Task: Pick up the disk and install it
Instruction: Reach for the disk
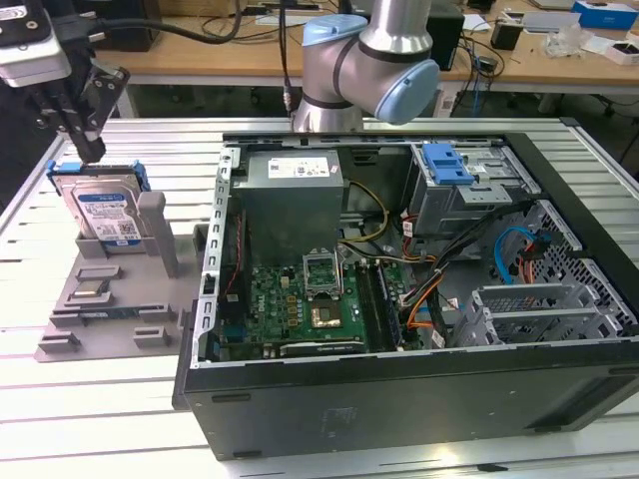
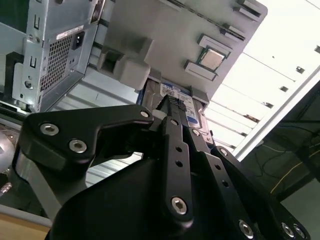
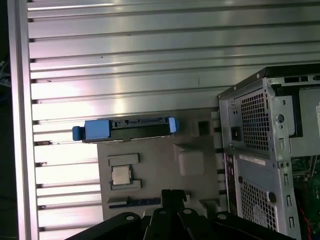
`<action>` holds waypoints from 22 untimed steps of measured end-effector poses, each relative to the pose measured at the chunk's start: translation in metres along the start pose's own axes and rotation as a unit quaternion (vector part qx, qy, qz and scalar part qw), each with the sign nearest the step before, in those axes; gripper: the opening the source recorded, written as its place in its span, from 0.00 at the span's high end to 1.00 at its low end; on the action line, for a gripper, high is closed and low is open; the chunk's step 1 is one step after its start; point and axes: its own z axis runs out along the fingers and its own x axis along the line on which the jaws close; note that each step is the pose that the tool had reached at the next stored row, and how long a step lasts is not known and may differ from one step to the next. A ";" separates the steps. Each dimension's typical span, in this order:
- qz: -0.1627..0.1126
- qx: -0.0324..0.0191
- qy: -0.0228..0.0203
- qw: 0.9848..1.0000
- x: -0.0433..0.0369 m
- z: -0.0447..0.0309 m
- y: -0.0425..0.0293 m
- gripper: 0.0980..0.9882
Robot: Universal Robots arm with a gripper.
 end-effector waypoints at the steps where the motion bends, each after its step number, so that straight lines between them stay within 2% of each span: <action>1: 0.000 0.000 0.000 1.000 0.0034 -0.0001 -0.0002 0.99; 6: 0.000 0.000 0.000 1.000 0.0156 -0.0004 -0.0012 0.99; 7: 0.000 0.000 0.000 1.000 0.0199 -0.0005 -0.0015 0.99; 22: 0.000 0.000 0.000 1.000 0.0517 -0.0013 -0.0039 0.99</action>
